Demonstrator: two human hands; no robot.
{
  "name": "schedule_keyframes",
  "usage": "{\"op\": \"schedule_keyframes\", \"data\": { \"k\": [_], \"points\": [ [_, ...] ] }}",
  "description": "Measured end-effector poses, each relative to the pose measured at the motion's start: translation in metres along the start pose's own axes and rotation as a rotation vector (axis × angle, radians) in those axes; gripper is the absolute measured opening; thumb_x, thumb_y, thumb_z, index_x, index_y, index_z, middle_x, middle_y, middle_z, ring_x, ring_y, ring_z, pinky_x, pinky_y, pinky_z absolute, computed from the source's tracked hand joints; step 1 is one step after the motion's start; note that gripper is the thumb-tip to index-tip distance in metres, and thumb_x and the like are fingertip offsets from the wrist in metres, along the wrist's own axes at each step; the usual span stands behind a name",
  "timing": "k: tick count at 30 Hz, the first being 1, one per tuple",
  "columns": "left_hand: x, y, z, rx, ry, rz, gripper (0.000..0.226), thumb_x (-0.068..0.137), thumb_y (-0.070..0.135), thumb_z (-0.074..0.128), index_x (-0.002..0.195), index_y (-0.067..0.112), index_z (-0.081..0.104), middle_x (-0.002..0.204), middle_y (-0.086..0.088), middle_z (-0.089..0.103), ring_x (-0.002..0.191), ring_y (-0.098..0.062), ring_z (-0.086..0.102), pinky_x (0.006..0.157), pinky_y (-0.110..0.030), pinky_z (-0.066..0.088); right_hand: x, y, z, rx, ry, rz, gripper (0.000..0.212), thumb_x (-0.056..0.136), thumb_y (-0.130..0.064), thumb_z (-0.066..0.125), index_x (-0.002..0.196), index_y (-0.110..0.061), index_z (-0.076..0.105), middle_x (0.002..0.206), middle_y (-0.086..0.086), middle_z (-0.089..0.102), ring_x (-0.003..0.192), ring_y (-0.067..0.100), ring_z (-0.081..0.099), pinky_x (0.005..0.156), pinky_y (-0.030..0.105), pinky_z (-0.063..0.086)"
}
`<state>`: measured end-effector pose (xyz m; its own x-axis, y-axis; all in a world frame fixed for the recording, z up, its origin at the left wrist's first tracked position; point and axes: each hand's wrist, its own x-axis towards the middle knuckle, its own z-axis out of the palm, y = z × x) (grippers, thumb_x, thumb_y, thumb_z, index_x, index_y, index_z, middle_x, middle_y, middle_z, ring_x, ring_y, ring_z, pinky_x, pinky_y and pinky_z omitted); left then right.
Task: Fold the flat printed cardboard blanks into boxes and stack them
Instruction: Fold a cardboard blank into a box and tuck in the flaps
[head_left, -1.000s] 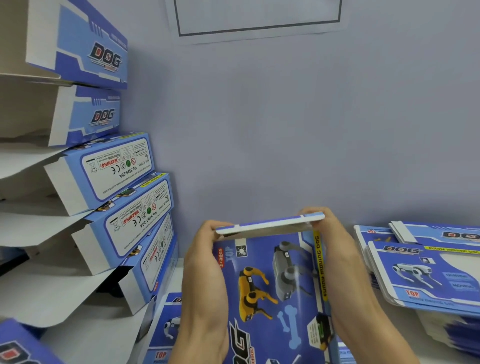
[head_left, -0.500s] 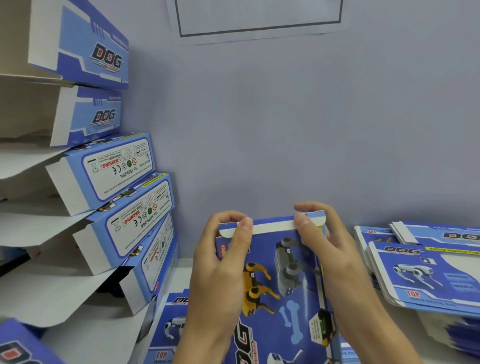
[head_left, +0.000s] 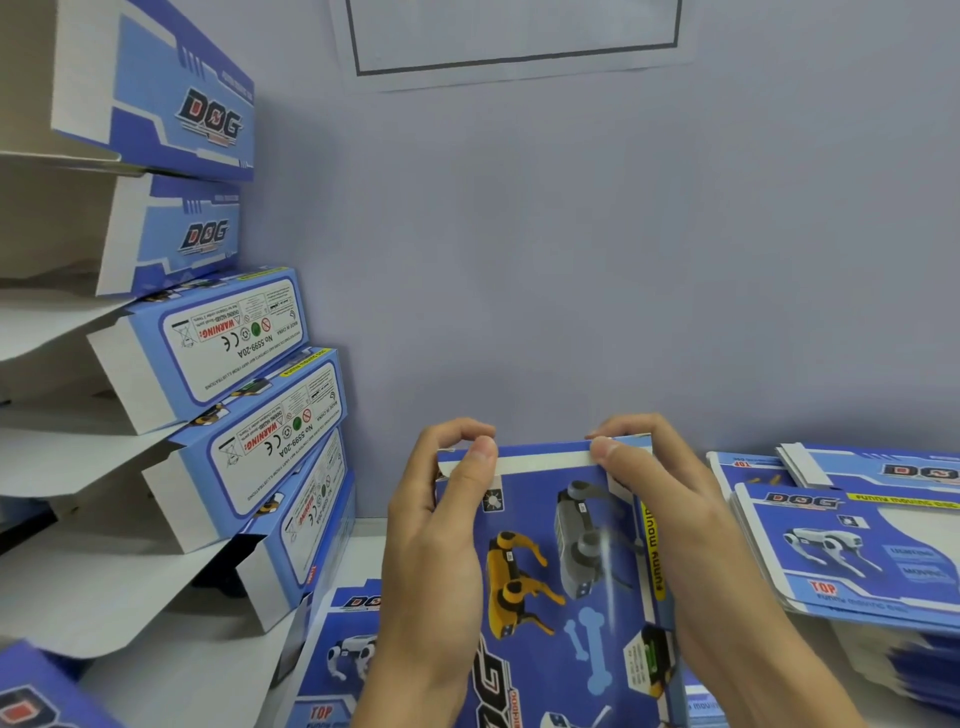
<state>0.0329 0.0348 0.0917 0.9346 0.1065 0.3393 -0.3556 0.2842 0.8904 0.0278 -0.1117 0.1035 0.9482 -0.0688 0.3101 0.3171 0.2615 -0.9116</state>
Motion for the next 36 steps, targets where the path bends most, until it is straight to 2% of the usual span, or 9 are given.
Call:
{"op": "schedule_keyframes", "data": {
  "k": [7,10,14,19,22,26,31,34,36],
  "points": [
    [0.001,0.001,-0.004,-0.047,0.018,-0.017,0.038,0.073,0.052,0.065,0.095,0.021,0.063,0.093,-0.012,0.073,0.086,-0.029,0.075,0.058,-0.036,0.059,-0.002,0.001,-0.002,0.031,-0.04,0.027,0.019,0.075,-0.038,0.067,0.086,-0.023,0.064,0.09,0.017,0.072,0.079,0.033,0.075,0.053,0.032,0.057],
    [0.001,0.002,-0.004,-0.074,0.047,-0.012,0.042,0.071,0.053,0.065,0.089,0.016,0.061,0.086,-0.011,0.074,0.077,-0.025,0.076,0.054,-0.03,0.057,-0.002,0.005,-0.001,0.034,-0.028,-0.024,0.024,0.078,-0.043,0.065,0.091,-0.025,0.072,0.102,0.003,0.075,0.09,0.027,0.075,0.069,0.039,0.061],
    [0.001,0.002,-0.005,-0.136,0.062,-0.01,0.017,0.072,0.048,0.062,0.067,0.034,0.07,0.075,0.002,0.074,0.07,-0.014,0.075,0.05,-0.023,0.055,-0.001,0.007,0.004,-0.009,0.057,-0.141,0.029,0.079,-0.046,0.063,0.092,-0.026,0.079,0.118,-0.013,0.07,0.106,0.01,0.069,0.088,0.037,0.056],
    [0.001,0.002,-0.006,-0.064,0.028,0.015,0.033,0.076,0.05,0.061,0.094,0.023,0.067,0.093,-0.008,0.076,0.085,-0.026,0.076,0.059,-0.035,0.062,0.0,0.008,-0.001,0.034,0.057,-0.155,0.02,0.078,-0.035,0.064,0.08,-0.02,0.077,0.115,-0.008,0.071,0.098,0.011,0.072,0.073,0.031,0.061],
    [0.001,0.003,-0.008,-0.092,0.013,-0.01,0.037,0.07,0.05,0.065,0.092,0.021,0.068,0.094,-0.008,0.076,0.085,-0.027,0.076,0.064,-0.038,0.063,-0.001,0.007,-0.003,0.065,0.041,-0.154,0.02,0.079,-0.033,0.064,0.08,-0.018,0.076,0.115,-0.008,0.071,0.1,0.013,0.072,0.071,0.03,0.06],
    [0.003,0.004,-0.009,-0.096,0.034,-0.057,0.033,0.072,0.05,0.064,0.086,0.019,0.07,0.084,-0.011,0.075,0.075,-0.023,0.076,0.055,-0.031,0.06,-0.002,0.009,-0.003,0.075,0.023,-0.135,0.019,0.078,-0.033,0.064,0.079,-0.017,0.076,0.109,-0.005,0.071,0.092,0.014,0.073,0.072,0.03,0.061],
    [0.005,0.004,-0.006,-0.028,0.037,-0.063,0.029,0.074,0.052,0.06,0.08,0.024,0.066,0.076,-0.008,0.073,0.068,-0.02,0.074,0.053,-0.029,0.058,-0.001,0.011,-0.004,0.026,0.019,-0.12,0.022,0.079,-0.033,0.063,0.08,-0.016,0.076,0.114,-0.005,0.071,0.099,0.012,0.071,0.078,0.032,0.059],
    [0.004,0.0,-0.008,-0.052,0.039,-0.083,0.021,0.091,0.041,0.057,0.084,0.022,0.066,0.083,-0.012,0.073,0.078,-0.027,0.075,0.068,-0.041,0.059,-0.002,0.009,0.0,0.037,0.031,-0.116,0.014,0.078,-0.031,0.073,0.078,-0.016,0.074,0.102,-0.004,0.074,0.085,0.013,0.074,0.061,0.024,0.058],
    [0.003,-0.001,-0.009,-0.07,0.034,-0.1,0.021,0.091,0.038,0.058,0.086,0.02,0.067,0.087,-0.015,0.074,0.082,-0.031,0.075,0.078,-0.048,0.057,-0.003,0.008,0.003,0.025,0.044,-0.13,0.019,0.077,-0.036,0.066,0.076,-0.019,0.072,0.086,-0.005,0.075,0.073,0.012,0.074,0.054,0.022,0.056]
  ]
}}
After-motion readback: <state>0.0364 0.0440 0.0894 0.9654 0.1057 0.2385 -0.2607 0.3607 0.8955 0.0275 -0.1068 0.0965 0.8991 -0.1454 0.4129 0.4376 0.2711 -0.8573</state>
